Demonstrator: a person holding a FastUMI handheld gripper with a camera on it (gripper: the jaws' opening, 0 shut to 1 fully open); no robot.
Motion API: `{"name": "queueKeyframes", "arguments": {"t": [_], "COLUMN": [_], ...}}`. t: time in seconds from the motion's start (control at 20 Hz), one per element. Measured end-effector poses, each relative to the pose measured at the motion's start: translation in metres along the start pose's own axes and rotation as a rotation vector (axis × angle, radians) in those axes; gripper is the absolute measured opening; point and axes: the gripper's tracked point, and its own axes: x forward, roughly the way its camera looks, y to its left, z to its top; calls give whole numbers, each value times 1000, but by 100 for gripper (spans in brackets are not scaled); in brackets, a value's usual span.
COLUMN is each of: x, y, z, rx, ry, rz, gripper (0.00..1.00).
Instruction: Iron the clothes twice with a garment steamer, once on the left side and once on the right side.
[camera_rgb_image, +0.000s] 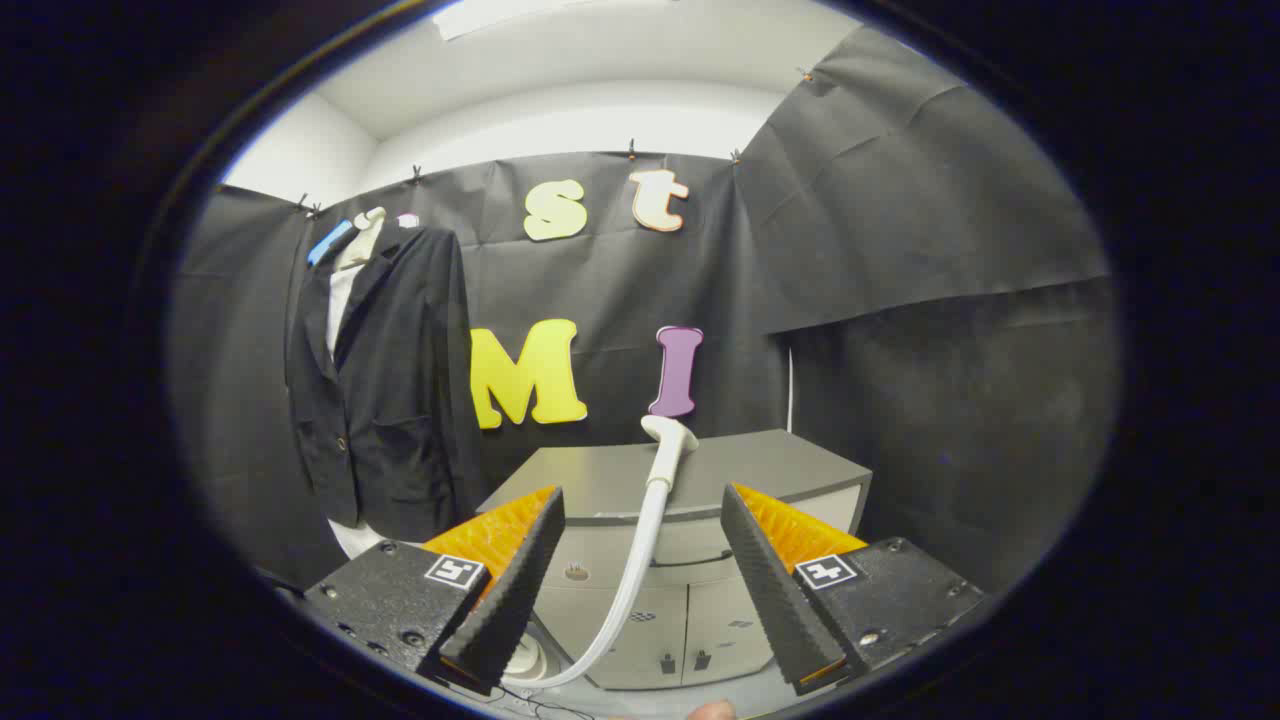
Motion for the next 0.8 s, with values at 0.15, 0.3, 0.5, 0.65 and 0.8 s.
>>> {"name": "queueKeyframes", "arguments": {"t": [0.15,0.3,0.5,0.65,0.8], "x": [0,-4,-12,-18,-24], "y": [2,6,10,8,5], "z": [3,0,-3,-8,-13], "rx": [-11,-37,-39,-41,-23], "ry": [-11,-19,-37,-27,-8], "rz": [-1,-1,-9,-37,-71], "gripper": [98,98,98,98,98]}}
